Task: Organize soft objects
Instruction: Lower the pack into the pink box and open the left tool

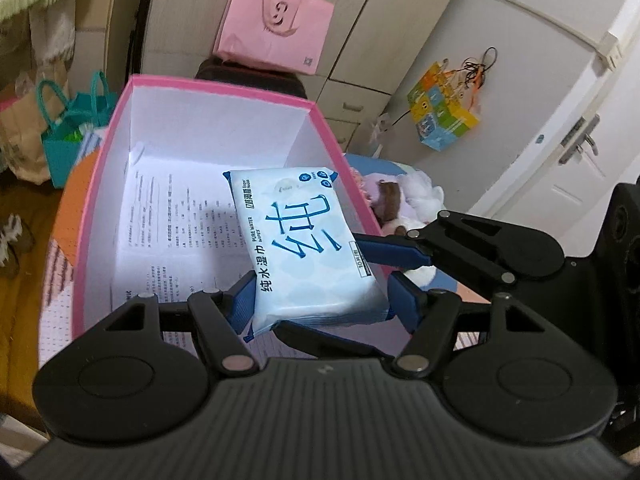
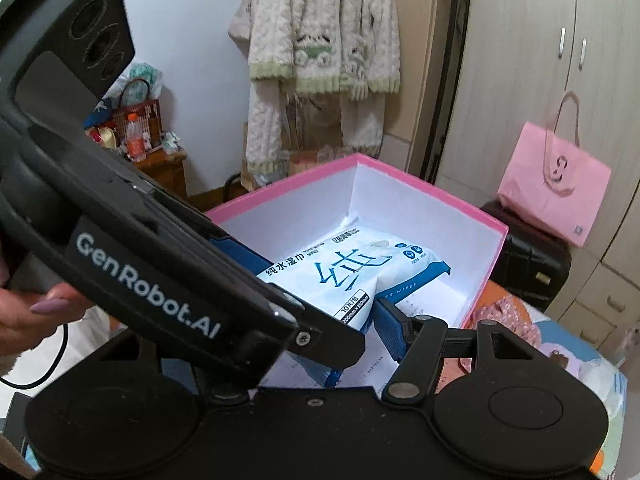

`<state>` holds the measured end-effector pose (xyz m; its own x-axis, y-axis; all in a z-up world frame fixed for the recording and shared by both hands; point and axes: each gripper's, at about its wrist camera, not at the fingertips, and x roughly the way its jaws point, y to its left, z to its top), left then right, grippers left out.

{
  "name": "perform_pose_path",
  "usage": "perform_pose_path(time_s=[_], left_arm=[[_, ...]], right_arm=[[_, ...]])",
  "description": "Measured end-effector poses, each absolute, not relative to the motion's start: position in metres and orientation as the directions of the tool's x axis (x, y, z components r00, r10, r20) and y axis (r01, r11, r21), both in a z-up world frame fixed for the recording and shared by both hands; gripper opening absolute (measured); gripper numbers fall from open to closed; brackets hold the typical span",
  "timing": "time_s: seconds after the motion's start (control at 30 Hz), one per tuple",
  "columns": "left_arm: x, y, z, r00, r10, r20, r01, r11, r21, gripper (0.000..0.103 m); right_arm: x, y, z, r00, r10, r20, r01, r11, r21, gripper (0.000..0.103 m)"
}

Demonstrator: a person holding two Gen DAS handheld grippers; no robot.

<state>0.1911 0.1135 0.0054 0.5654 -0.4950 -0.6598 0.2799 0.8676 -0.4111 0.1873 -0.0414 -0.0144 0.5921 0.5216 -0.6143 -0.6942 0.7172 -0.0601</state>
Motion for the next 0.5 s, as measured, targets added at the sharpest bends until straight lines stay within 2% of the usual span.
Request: perform_pose_path(time_s=[0.2, 0.33, 0.5], left_arm=[[0.217, 0.122, -0.018, 0.498, -0.53, -0.686, 0.214, 0.842, -0.495, 0.067], [0.22, 0.121, -0.019, 0.499, -0.501, -0.707, 0.212, 0.862, -0.46, 0.067], [0.213, 0.122, -0.008, 0.541, -0.449, -0.711, 0.248, 0.893, -0.375, 0.067]], right_arm=[[0.207, -0.034, -0.027, 0.542, 0.485, -0.686, -0.705, 0.707, -0.057, 0.069], [0.214, -0.027, -0.029, 0.52, 0.457, -0.722, -0.706, 0.705, -0.063, 0.069], [0.207, -0.024, -0.024, 0.543, 0.432, -0.72, -0.709, 0.695, -0.117, 0.07]])
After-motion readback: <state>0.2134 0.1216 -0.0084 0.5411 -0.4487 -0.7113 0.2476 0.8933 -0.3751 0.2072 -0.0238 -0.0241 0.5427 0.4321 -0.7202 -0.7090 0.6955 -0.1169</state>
